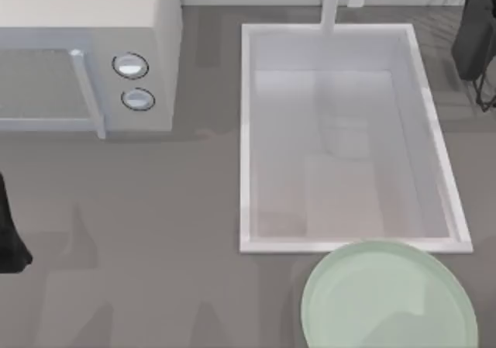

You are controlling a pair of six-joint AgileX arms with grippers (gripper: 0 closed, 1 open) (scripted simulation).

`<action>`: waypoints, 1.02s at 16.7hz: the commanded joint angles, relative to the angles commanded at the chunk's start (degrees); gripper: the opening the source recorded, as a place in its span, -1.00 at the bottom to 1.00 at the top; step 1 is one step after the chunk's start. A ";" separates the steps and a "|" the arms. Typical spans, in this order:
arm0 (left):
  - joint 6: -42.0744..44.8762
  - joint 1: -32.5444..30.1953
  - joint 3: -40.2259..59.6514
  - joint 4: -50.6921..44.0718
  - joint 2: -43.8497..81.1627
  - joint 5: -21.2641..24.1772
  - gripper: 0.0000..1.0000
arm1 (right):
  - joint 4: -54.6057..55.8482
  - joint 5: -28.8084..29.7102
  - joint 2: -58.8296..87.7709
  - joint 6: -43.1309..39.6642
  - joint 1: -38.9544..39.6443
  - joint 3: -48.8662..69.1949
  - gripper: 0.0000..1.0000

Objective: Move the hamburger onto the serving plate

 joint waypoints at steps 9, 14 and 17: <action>0.00 0.00 0.00 0.00 0.00 0.00 1.00 | 0.00 0.00 0.00 0.00 0.00 0.00 -1.00; 0.00 0.00 0.00 0.00 0.00 0.00 1.00 | -4.40 0.37 -4.35 -0.08 -0.09 2.11 -1.00; 0.00 0.00 0.00 0.00 0.00 0.00 1.00 | -8.46 0.35 -5.88 -0.23 -0.12 5.24 -1.00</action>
